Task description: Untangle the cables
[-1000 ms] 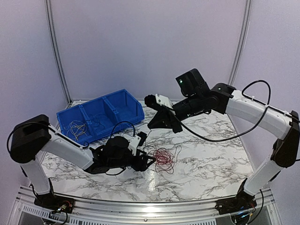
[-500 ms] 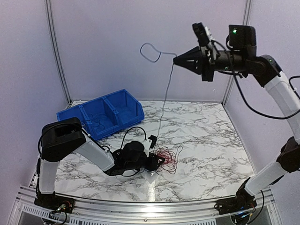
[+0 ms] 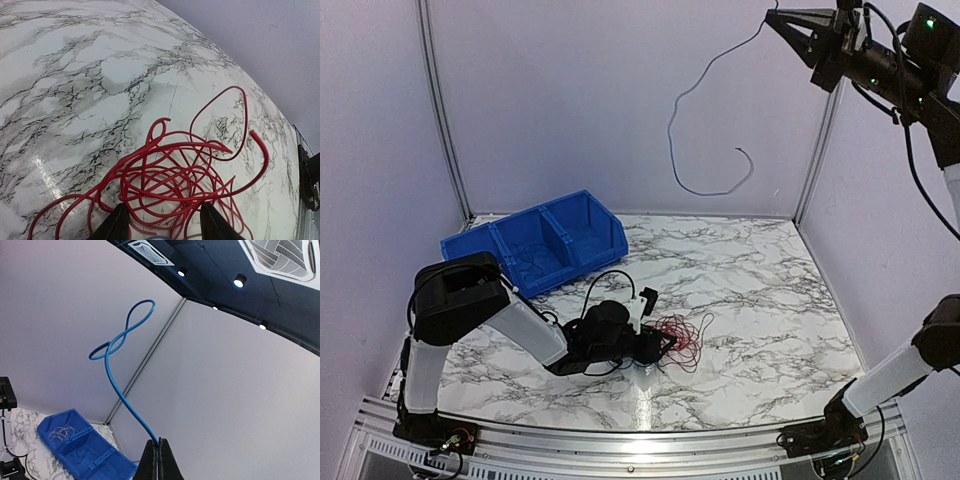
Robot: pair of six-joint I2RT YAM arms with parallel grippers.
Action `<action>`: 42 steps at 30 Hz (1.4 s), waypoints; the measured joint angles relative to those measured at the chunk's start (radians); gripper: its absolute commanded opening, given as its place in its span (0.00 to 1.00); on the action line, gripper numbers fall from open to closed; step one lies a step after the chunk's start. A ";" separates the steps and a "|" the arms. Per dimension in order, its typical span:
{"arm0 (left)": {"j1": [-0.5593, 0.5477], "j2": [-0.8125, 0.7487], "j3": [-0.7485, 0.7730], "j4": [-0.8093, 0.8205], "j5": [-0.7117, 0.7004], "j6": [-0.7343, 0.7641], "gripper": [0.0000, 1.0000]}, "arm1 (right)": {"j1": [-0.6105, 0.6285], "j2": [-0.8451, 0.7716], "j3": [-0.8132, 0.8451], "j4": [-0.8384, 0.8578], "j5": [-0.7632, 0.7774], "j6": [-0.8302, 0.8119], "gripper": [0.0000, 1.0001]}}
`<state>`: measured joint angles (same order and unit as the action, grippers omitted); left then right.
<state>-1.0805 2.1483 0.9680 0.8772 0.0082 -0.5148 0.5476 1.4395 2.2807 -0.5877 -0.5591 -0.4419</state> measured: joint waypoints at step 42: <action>-0.012 -0.772 -0.094 -0.061 -0.159 0.132 0.65 | -0.008 -0.138 -0.830 0.108 -0.116 0.006 0.00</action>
<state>-1.0927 1.3766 0.8742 0.8165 -0.1509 -0.3828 0.5400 1.3014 1.4506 -0.4797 -0.6754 -0.4355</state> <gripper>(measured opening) 0.653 0.012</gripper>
